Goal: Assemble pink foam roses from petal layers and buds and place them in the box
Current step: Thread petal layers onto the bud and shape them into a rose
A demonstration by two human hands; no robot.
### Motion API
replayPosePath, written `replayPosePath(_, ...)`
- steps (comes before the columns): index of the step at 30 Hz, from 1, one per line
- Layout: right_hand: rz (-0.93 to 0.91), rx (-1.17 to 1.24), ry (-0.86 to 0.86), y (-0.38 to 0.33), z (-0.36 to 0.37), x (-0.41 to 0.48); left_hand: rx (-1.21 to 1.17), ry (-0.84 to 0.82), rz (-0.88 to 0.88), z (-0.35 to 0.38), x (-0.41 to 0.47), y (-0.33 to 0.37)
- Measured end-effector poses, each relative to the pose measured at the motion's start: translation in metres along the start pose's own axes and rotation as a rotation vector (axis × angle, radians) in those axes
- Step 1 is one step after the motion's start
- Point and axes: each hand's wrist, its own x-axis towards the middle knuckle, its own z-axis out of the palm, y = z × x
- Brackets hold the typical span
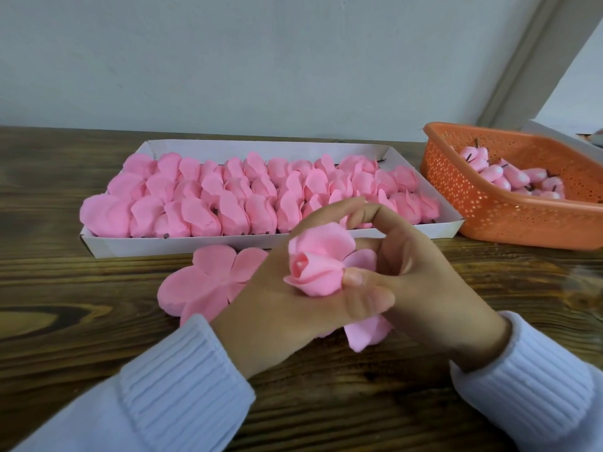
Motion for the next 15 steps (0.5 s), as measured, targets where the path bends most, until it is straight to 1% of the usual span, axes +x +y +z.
replayPosePath(1, 0.025, 0.012, -0.045, -0.0001, -0.0011, 0.0004, -0.014, -0.047, 0.018, -0.0004, -0.0009, 0.0008)
replayPosePath(3, 0.018, -0.005, -0.111, 0.0004, -0.0021, 0.0018, -0.028, -0.084, -0.009, -0.0014, -0.0022, 0.0033)
replayPosePath(5, 0.011, -0.017, -0.126, 0.0021, -0.0039, 0.0031, 0.083, -0.065, 0.011, 0.001, -0.0028, 0.0036)
replayPosePath(6, 0.021, -0.016, -0.113, 0.0029, -0.0054, 0.0032, 0.141, -0.058, 0.012, 0.0019, -0.0027, 0.0031)
replayPosePath(8, 0.025, -0.015, -0.083, 0.0031, -0.0072, 0.003, 0.185, -0.014, 0.001, 0.0009, -0.0022, 0.0023)
replayPosePath(11, 0.022, -0.061, 0.001, 0.0006, -0.0075, 0.0019, 0.153, 0.06, -0.007, -0.0014, -0.0019, -0.0013)
replayPosePath(13, 0.032, -0.13, 0.097, -0.002, -0.0063, 0.0019, 0.102, 0.12, -0.009, -0.0026, -0.0022, -0.0027)
replayPosePath(15, -0.008, -0.219, 0.183, -0.003, -0.0053, 0.002, 0.096, 0.187, -0.042, -0.0037, -0.0013, -0.004)
